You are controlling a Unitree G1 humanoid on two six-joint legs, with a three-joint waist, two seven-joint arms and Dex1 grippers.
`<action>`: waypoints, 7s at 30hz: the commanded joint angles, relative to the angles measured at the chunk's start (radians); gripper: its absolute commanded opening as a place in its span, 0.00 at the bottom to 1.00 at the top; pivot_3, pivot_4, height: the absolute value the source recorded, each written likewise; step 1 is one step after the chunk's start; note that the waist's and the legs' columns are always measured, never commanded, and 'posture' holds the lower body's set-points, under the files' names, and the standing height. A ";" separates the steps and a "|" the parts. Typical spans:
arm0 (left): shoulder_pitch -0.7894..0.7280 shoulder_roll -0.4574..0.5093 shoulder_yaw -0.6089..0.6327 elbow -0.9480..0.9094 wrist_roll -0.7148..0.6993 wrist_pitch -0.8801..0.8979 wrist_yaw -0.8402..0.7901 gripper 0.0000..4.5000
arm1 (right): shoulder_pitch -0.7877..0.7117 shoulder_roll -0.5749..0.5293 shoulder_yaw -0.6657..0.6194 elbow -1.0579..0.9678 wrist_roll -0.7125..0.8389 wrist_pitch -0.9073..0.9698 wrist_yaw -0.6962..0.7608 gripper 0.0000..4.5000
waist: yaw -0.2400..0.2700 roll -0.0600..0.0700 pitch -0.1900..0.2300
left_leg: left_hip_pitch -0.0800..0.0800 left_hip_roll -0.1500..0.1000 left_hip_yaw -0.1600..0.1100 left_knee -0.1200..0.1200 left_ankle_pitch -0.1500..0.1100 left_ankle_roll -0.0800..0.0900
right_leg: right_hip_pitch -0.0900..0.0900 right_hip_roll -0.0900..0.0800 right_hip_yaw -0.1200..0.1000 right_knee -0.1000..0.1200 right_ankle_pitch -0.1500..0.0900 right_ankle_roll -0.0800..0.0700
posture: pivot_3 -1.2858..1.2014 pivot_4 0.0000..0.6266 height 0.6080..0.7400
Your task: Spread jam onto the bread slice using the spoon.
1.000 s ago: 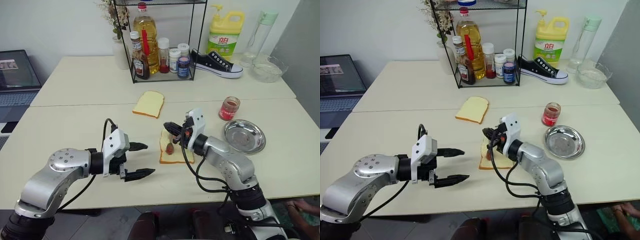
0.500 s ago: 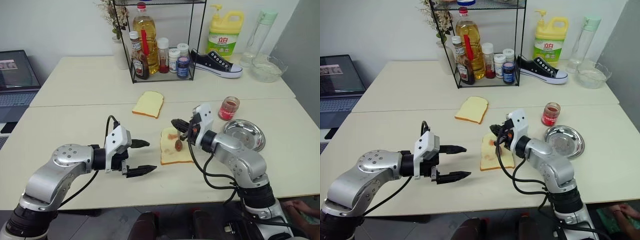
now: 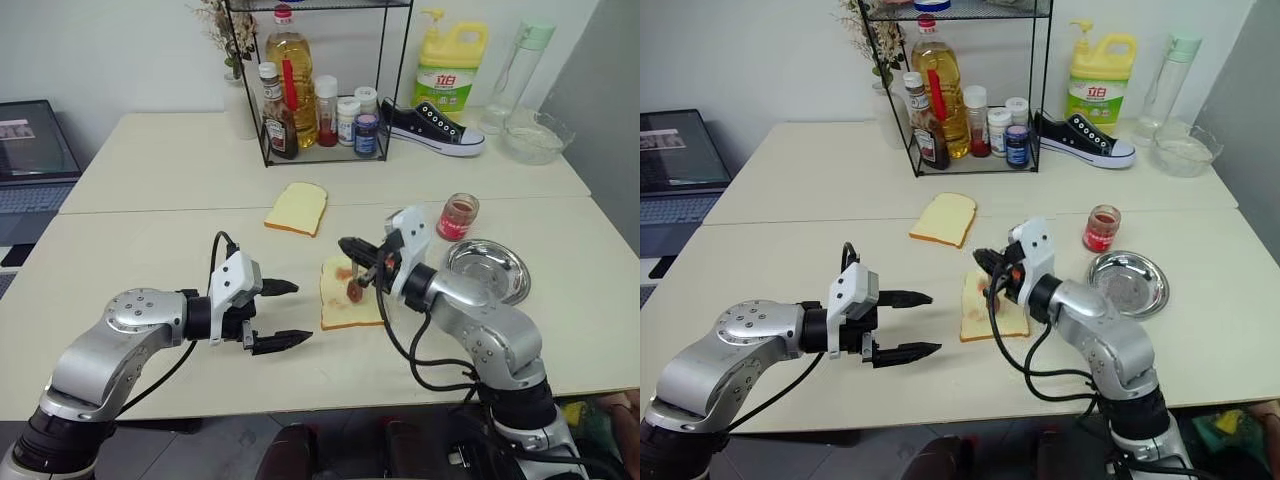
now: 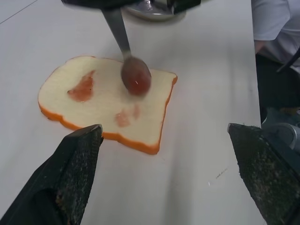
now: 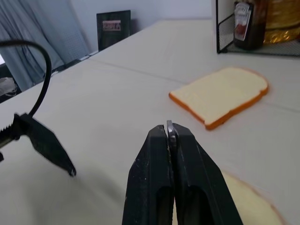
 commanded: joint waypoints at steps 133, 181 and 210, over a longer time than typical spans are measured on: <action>0.057 0.068 0.083 -0.065 -0.035 0.034 -0.011 1.00 | -0.114 0.121 -0.455 0.258 0.487 0.392 -0.086 0.01 | -0.003 -0.001 0.000 | 0.001 0.001 0.002 -0.001 0.000 0.000 | 0.000 0.001 0.001 0.000 0.000 0.000 | 0.52 0.24 1.00; 0.061 0.065 0.063 -0.059 -0.016 0.002 -0.032 1.00 | -0.090 -0.049 -0.473 0.350 0.574 0.620 -0.033 0.01 | -0.002 -0.001 0.000 | 0.001 0.001 0.001 -0.001 0.000 0.000 | 0.001 0.001 0.000 0.000 0.000 0.000 | 0.52 0.24 1.00; 0.011 0.065 0.067 -0.009 0.004 -0.017 -0.025 1.00 | -0.240 -0.038 -0.710 0.337 0.680 0.644 -0.127 0.01 | -0.002 -0.001 0.000 | 0.001 0.001 0.001 -0.001 0.000 0.000 | 0.001 0.001 0.000 0.000 0.000 0.000 | 0.52 0.24 1.00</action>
